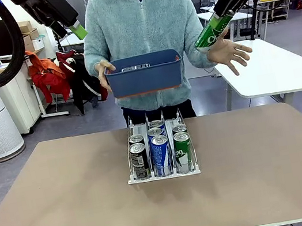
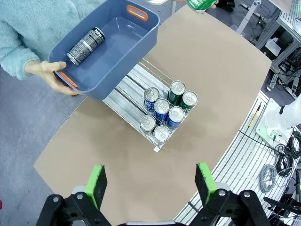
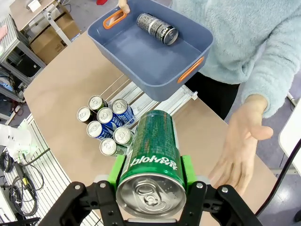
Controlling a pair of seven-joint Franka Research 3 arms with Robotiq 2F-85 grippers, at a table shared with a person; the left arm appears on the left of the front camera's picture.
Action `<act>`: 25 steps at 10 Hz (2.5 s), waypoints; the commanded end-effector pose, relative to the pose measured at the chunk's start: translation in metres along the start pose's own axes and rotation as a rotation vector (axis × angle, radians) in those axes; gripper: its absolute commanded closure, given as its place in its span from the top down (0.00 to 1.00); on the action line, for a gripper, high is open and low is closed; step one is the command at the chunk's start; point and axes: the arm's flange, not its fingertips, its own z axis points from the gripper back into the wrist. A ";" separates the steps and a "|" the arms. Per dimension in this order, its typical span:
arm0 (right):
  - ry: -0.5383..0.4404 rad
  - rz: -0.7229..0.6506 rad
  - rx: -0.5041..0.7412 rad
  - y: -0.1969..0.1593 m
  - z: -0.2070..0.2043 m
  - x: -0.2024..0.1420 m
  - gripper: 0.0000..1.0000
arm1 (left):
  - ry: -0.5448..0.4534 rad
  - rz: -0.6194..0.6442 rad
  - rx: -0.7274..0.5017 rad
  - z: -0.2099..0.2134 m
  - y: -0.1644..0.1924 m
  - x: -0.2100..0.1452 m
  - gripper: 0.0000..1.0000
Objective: Fill the beverage cans into the dispenser.
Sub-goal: Place the picked Sprite in the line of the Automatic Can Dispenser with the same cans.
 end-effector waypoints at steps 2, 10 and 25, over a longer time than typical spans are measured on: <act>-0.022 -0.092 -0.041 0.015 0.008 -0.004 0.58 | 0.000 -0.001 -0.001 0.001 0.001 0.000 1.00; 0.244 -0.430 -0.003 0.115 0.042 -0.130 0.58 | 0.000 -0.001 -0.001 0.001 0.001 0.000 1.00; 0.411 -0.207 0.108 0.129 -0.124 -0.170 0.58 | 0.000 -0.001 -0.001 0.001 0.001 0.000 1.00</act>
